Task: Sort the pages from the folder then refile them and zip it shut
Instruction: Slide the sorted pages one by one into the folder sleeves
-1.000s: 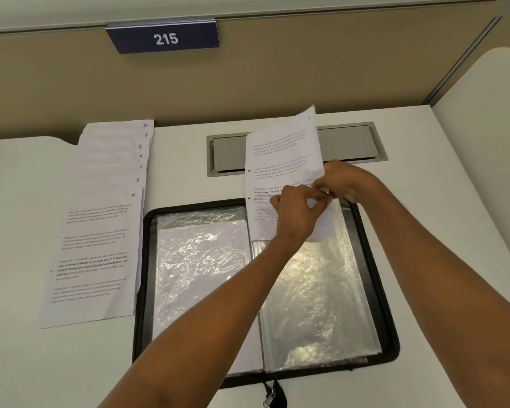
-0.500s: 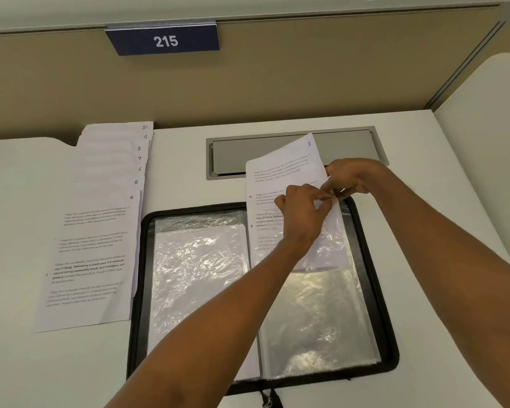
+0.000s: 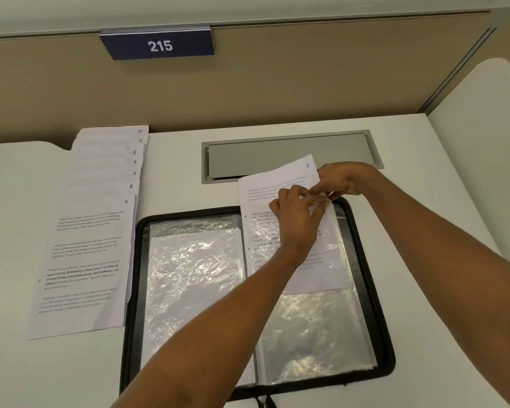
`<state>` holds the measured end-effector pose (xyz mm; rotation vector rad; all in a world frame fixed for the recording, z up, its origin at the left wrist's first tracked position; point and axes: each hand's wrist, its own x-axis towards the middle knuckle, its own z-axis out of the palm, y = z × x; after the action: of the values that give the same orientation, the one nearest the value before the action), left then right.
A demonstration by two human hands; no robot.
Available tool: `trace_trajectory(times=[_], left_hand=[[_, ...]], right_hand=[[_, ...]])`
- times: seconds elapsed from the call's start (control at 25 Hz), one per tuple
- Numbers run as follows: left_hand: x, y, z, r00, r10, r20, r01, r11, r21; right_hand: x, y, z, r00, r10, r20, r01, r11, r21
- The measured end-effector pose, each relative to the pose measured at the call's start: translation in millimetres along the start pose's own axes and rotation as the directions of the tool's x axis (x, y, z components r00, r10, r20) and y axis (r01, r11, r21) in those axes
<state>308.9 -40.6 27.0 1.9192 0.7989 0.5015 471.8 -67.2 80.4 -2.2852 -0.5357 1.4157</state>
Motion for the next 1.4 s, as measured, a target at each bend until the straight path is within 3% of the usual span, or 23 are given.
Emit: trace_trajectory(times=[0.08, 0.24, 0.32, 0.44, 0.64, 0.88, 1.0, 1.24, 1.4], left_hand=[[-2, -2, -3, 0.999, 0.037, -0.002, -0.037, 0.999, 0.010], [12, -24, -26, 0.967, 0.235, -0.097, -0.226, 0.970, 0.092], [38, -39, -52, 0.985, 0.125, -0.117, -0.103, 0.978, 0.180], [83, -62, -94, 0.993, -0.117, 0.029, 0.108, 0.969, 0.221], [103, -79, -131, 0.957, -0.025, 0.291, -0.042, 0.974, 0.223], [93, -89, -144, 0.929, -0.004, 0.371, -0.063, 0.984, 0.168], [87, -87, -142, 0.892, -0.018, 0.451, -0.076, 0.979, 0.188], [84, -88, -140, 0.849, -0.031, 0.528, -0.150, 0.943, 0.297], [85, -89, -138, 0.840, -0.019, 0.542, -0.203, 0.916, 0.346]], right_hand=[[-1, 0, 1, 0.999, -0.046, -0.010, 0.047, 0.998, 0.047], [-2, 4, 5, 0.995, -0.094, 0.032, 0.095, 0.995, -0.025], [-2, 7, 3, 0.992, -0.113, 0.051, 0.116, 0.992, -0.046], [-5, 14, -1, 0.987, -0.150, 0.052, 0.154, 0.985, -0.083], [-11, 17, 1, 0.974, -0.221, 0.054, 0.225, 0.970, -0.095], [-14, 29, 7, 0.958, -0.288, 0.011, 0.278, 0.912, -0.302], [-16, 35, 4, 0.961, -0.276, -0.035, 0.260, 0.936, -0.236], [-21, 36, 7, 0.935, -0.323, -0.147, 0.262, 0.909, -0.325], [-24, 38, 8, 0.924, -0.367, -0.104, 0.315, 0.888, -0.334]])
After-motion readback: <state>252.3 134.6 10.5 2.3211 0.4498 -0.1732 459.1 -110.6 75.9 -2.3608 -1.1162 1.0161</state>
